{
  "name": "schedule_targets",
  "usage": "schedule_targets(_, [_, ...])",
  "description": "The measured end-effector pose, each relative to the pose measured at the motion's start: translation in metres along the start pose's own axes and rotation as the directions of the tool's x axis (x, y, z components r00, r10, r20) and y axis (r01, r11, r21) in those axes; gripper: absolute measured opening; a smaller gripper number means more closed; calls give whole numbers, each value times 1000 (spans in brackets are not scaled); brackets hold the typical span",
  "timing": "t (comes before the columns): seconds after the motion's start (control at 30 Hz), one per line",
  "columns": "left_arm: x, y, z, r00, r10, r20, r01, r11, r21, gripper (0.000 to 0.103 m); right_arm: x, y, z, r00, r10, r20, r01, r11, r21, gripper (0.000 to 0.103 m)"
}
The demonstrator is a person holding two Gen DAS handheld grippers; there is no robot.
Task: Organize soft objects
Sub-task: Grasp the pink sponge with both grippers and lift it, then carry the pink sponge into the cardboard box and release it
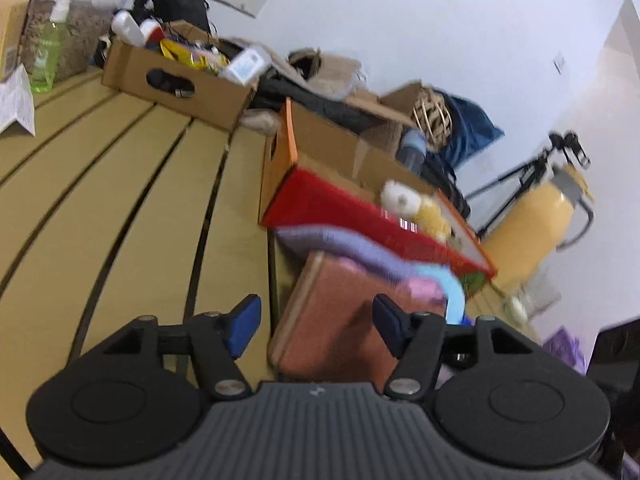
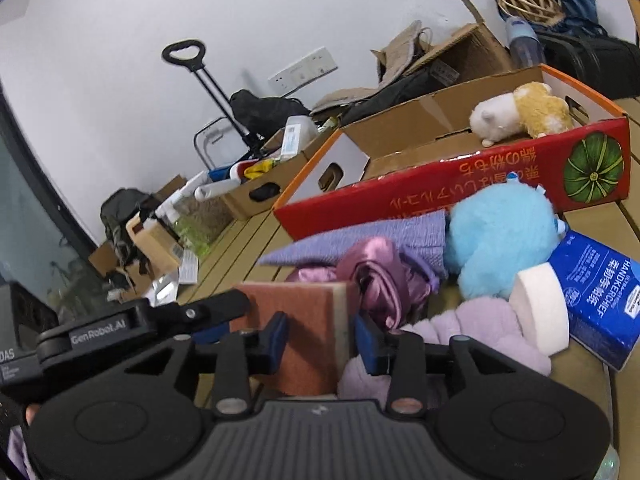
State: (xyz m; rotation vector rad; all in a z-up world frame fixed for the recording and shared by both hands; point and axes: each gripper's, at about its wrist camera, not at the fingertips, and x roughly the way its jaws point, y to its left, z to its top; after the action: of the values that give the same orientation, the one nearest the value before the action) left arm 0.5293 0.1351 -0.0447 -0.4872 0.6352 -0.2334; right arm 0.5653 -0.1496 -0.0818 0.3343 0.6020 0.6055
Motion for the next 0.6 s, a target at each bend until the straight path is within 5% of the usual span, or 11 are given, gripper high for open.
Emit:
schedule_targets(0.13, [1,0,-13,1000,-6,-3,6,999,50,42,-2,6,-9,1000,-27,16,28,997,-71,33])
schedule_targets(0.43, [-31,-23,-13,992,-59,110,49,994,95,36,-39,21,1,994,6,105,1,998,-68,28])
schedule_targets(0.6, [-31,-54,41,985,-79,156,65,994,93,36,-49,29,61,988,21,152,-7,995,-97,28])
